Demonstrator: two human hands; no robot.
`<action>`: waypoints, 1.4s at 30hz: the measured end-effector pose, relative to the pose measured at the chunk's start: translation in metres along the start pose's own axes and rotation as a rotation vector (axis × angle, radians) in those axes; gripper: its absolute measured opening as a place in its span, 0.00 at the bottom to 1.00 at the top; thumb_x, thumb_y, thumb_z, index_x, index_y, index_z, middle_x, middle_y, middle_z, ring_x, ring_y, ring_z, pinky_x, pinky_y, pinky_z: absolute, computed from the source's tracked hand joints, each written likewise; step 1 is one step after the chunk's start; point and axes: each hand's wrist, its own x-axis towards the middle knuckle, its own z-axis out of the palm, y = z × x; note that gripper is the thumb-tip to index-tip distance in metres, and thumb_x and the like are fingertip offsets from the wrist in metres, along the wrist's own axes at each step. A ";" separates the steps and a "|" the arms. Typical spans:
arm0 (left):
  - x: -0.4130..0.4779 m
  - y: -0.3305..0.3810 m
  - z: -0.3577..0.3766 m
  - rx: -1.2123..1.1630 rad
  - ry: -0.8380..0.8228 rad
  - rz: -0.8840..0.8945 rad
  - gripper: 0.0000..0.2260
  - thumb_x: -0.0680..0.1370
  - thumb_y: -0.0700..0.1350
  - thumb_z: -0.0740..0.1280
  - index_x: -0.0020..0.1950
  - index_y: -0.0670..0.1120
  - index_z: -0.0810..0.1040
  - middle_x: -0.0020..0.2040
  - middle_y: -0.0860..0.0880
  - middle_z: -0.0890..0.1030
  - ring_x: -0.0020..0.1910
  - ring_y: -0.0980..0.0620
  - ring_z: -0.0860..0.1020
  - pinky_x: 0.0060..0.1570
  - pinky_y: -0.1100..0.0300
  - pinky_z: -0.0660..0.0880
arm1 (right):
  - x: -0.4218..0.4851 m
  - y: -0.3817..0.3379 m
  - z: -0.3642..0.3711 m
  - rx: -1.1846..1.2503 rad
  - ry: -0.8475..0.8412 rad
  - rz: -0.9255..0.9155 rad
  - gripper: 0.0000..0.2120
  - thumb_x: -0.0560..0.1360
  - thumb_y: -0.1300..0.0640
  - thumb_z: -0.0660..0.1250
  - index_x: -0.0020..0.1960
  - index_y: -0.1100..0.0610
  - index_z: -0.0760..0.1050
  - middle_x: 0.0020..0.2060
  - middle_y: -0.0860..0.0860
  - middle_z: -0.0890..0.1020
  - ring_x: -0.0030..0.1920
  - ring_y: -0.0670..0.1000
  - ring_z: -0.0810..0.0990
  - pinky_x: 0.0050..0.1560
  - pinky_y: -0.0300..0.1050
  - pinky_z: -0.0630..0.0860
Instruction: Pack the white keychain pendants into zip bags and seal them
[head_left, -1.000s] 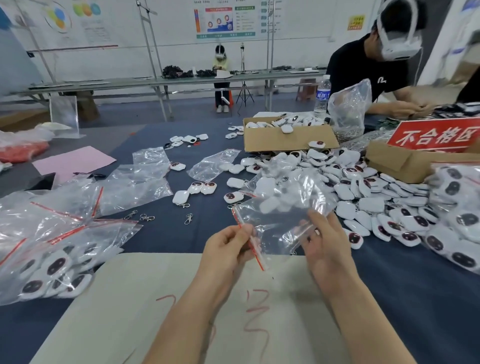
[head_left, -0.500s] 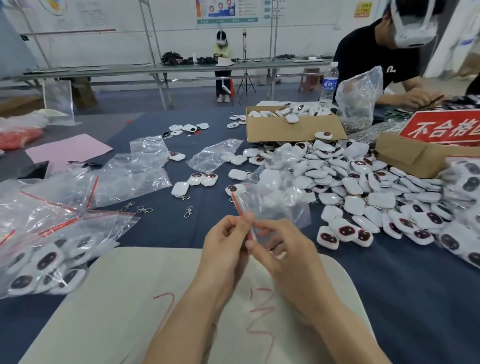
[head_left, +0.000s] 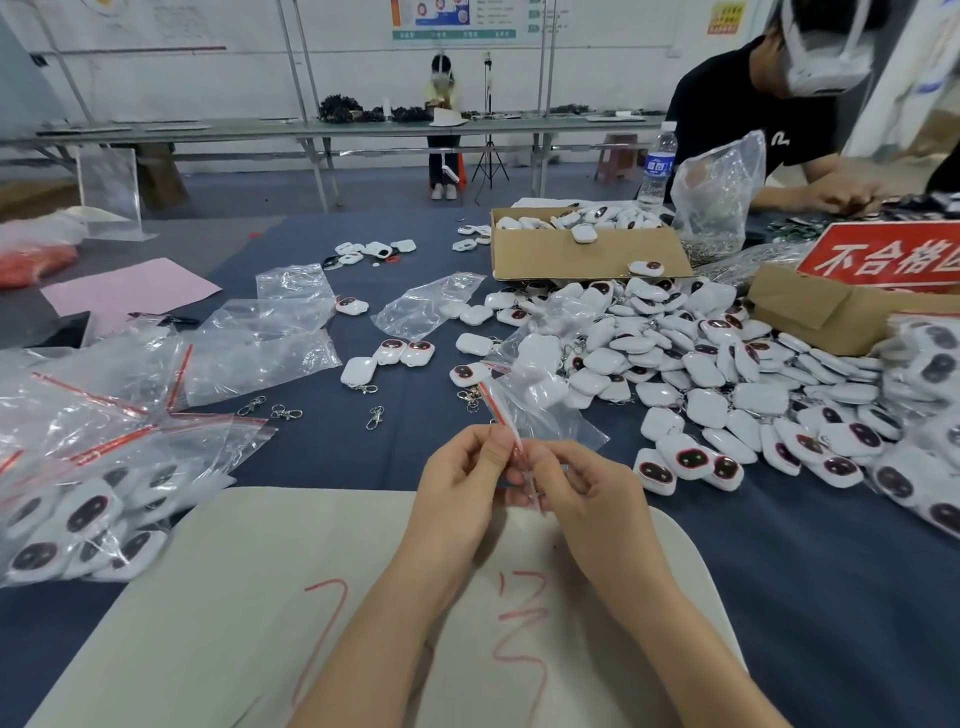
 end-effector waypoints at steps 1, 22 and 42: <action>0.000 0.000 0.000 0.011 -0.003 0.006 0.12 0.84 0.46 0.63 0.45 0.40 0.80 0.34 0.48 0.80 0.36 0.50 0.79 0.38 0.62 0.79 | 0.000 0.000 0.000 0.001 -0.001 0.004 0.09 0.79 0.55 0.69 0.45 0.42 0.84 0.35 0.41 0.86 0.35 0.39 0.82 0.38 0.26 0.72; -0.002 -0.001 0.000 0.141 0.025 0.050 0.05 0.82 0.42 0.67 0.48 0.43 0.81 0.37 0.50 0.84 0.36 0.54 0.81 0.37 0.65 0.78 | 0.004 0.004 -0.004 -0.068 0.024 0.042 0.10 0.80 0.54 0.67 0.44 0.43 0.83 0.35 0.44 0.86 0.36 0.48 0.84 0.41 0.38 0.78; -0.005 -0.010 0.001 0.488 0.386 0.307 0.15 0.78 0.38 0.65 0.42 0.57 0.65 0.37 0.56 0.75 0.33 0.57 0.71 0.35 0.64 0.69 | -0.002 0.001 -0.001 -0.210 0.440 -0.132 0.12 0.74 0.56 0.69 0.49 0.40 0.71 0.41 0.39 0.79 0.39 0.42 0.79 0.39 0.29 0.72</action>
